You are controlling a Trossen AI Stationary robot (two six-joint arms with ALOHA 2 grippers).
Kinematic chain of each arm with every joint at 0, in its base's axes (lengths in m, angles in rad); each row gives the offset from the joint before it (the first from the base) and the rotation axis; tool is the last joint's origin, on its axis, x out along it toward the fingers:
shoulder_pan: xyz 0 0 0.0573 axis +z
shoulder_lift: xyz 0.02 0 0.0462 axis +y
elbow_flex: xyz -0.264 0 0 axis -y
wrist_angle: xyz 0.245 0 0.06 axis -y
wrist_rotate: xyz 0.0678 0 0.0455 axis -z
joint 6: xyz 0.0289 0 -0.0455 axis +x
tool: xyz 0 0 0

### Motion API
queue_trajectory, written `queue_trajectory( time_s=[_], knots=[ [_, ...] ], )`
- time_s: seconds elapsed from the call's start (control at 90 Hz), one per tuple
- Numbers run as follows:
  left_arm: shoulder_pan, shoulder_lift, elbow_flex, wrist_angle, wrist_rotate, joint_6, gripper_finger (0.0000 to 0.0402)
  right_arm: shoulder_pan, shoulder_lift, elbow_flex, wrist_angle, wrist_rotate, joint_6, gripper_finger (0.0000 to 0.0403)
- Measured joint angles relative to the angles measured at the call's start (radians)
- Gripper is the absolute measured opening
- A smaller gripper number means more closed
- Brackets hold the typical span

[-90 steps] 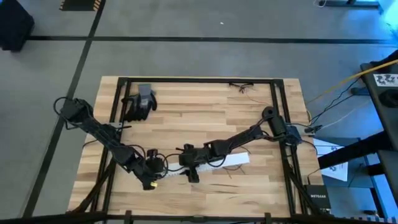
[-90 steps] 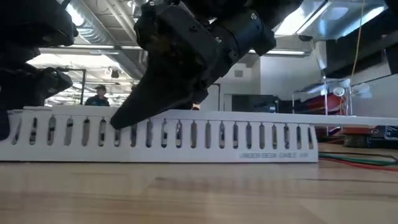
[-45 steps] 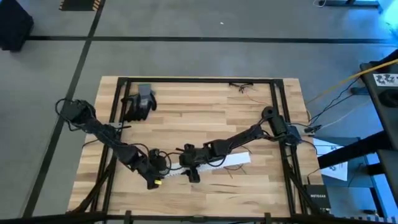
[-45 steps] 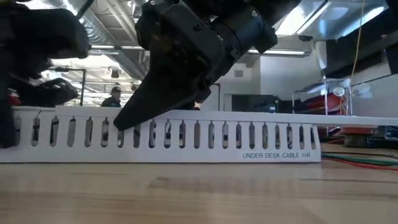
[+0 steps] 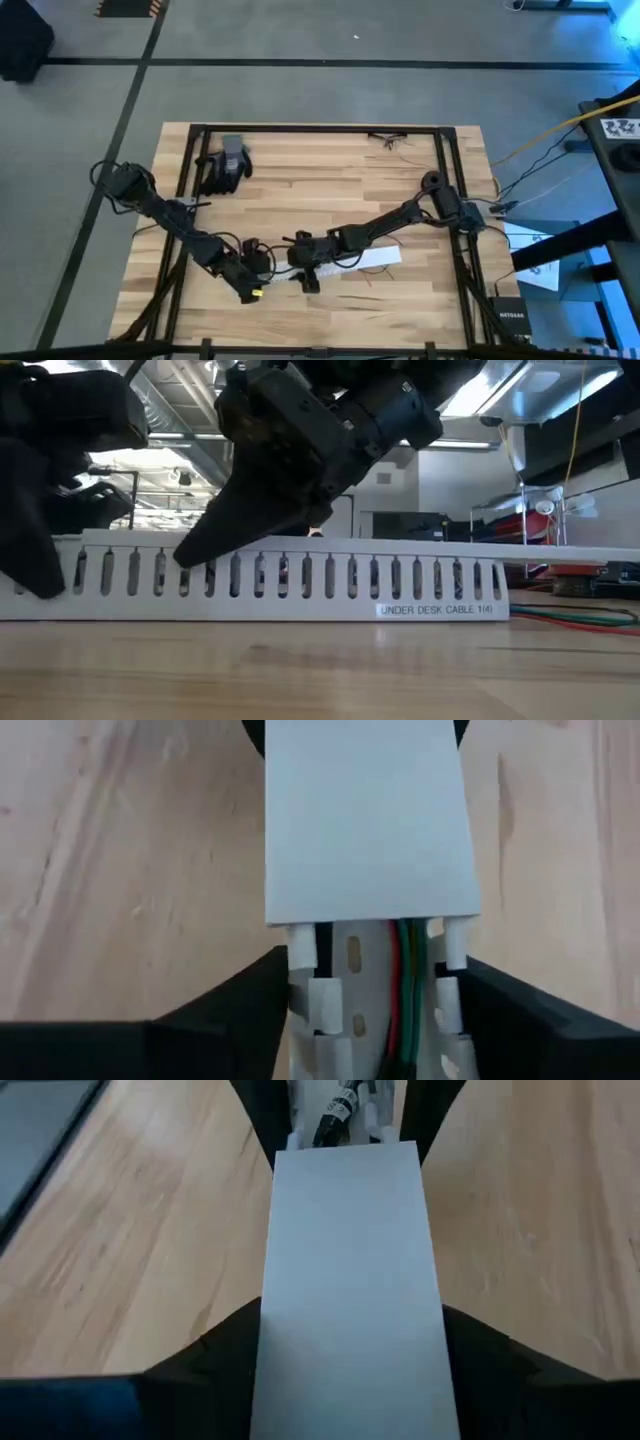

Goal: Ziptie cables
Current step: Close the white cable duct

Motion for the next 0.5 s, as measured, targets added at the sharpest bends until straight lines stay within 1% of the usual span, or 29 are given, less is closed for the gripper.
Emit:
queue_trajectory(
  time_s=[0.144, 0.233, 0.378, 0.5],
  knots=[
    [0.012, 0.005, -0.003, 0.045, 0.004, 0.030, 0.0223, 0.002, 0.000, -0.001, 0.006, 0.029, 0.021, 0.0230],
    [0.018, 0.008, -0.004, 0.092, 0.000, 0.057, 0.0224, 0.000, 0.006, -0.001, 0.044, 0.028, 0.029, 0.0230],
    [0.037, 0.029, -0.005, 0.123, 0.000, 0.082, 0.0225, -0.001, 0.006, -0.003, 0.051, 0.038, 0.029, 0.0230],
    [0.057, 0.067, -0.001, 0.211, -0.015, 0.113, 0.0225, -0.002, 0.008, -0.003, 0.074, 0.055, 0.024, 0.0230]
  ],
)
